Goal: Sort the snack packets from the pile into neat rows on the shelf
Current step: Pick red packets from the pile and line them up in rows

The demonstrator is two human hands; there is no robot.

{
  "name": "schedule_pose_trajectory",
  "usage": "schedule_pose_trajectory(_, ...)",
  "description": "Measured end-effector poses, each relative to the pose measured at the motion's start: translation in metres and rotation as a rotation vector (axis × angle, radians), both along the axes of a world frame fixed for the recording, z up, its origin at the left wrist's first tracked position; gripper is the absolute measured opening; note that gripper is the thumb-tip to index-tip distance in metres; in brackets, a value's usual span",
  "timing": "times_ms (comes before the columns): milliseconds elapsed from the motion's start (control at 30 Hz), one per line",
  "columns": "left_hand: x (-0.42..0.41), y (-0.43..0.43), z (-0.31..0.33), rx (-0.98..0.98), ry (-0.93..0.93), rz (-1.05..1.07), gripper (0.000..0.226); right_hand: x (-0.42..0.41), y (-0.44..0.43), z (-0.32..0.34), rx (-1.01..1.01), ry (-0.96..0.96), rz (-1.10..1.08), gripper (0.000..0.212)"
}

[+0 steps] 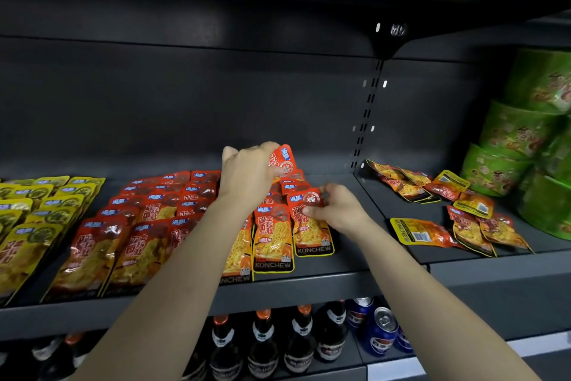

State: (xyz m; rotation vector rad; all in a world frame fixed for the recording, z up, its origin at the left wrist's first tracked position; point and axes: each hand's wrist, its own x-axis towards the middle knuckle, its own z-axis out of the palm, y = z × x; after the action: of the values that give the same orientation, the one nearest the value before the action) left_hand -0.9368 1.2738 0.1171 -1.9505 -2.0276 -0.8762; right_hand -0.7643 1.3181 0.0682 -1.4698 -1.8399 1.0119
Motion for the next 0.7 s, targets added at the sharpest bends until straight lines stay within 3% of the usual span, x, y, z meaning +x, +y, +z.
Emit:
schedule_pose_trajectory(233,0.004,0.001,0.000,-0.002,-0.004,0.006,0.049,0.005,0.000,0.006,0.054,-0.215,0.003,0.053)
schedule_pose_trajectory(400,0.007,-0.001,0.005,0.022,-0.088,-0.045,0.046,0.009,0.005,0.011,0.135,-0.199,-0.022,0.047)
schedule_pose_trajectory(533,0.009,0.001,0.007,0.000,-0.287,-0.146,0.050,0.016,0.012,0.014,0.202,-0.281,-0.014,0.033)
schedule_pose_trajectory(700,0.013,0.002,0.002,-0.004,-0.569,-0.331,0.049,0.023,0.018,0.015,0.261,-0.354,0.001,0.030)
